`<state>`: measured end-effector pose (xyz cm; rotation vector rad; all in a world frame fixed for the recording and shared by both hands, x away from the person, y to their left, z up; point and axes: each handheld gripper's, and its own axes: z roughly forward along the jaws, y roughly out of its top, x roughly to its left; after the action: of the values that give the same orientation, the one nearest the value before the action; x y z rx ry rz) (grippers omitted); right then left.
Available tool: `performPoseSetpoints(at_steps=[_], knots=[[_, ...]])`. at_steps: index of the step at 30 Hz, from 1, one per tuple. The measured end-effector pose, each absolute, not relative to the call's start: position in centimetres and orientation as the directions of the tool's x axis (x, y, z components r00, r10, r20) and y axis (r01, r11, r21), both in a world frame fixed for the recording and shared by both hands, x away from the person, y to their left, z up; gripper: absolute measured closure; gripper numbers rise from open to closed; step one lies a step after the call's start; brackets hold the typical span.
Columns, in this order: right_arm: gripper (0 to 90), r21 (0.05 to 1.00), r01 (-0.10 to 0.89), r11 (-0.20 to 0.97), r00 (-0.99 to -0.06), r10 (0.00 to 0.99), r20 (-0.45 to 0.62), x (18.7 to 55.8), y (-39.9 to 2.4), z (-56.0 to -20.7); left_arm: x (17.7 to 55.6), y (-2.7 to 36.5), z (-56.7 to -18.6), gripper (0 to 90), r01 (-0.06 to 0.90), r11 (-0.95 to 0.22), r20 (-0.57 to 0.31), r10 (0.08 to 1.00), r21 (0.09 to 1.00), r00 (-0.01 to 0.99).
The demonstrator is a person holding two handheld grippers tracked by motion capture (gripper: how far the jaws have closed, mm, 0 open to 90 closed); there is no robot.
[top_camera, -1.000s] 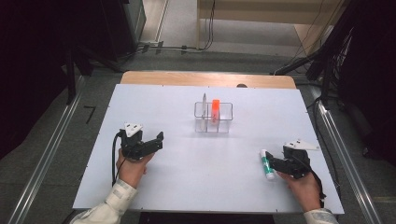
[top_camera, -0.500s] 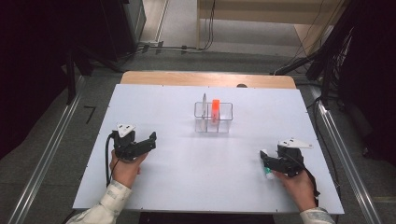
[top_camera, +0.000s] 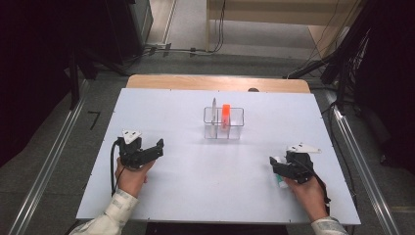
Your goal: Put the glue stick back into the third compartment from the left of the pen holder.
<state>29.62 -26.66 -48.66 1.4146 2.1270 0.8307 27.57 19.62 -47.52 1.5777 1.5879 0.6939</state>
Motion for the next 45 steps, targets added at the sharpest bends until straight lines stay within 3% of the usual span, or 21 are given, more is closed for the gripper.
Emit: performPoseSetpoints(at_steps=[12, 45], knots=[[33.2, 0.67, 0.689, 0.275, -0.365, 0.931, -0.007, 30.1, -26.4, -49.2, 27.6, 19.6, -47.6, 14.3, 0.57, 0.075, -0.142, 0.987, 0.818, 0.073], [50.7, 0.653, 0.71, 0.263, -0.353, 0.936, 0.008, 30.1, -26.2, -49.9, 27.7, 19.4, -47.7, 14.3, 0.578, 0.074, -0.145, 0.986, 0.813, 0.078]])
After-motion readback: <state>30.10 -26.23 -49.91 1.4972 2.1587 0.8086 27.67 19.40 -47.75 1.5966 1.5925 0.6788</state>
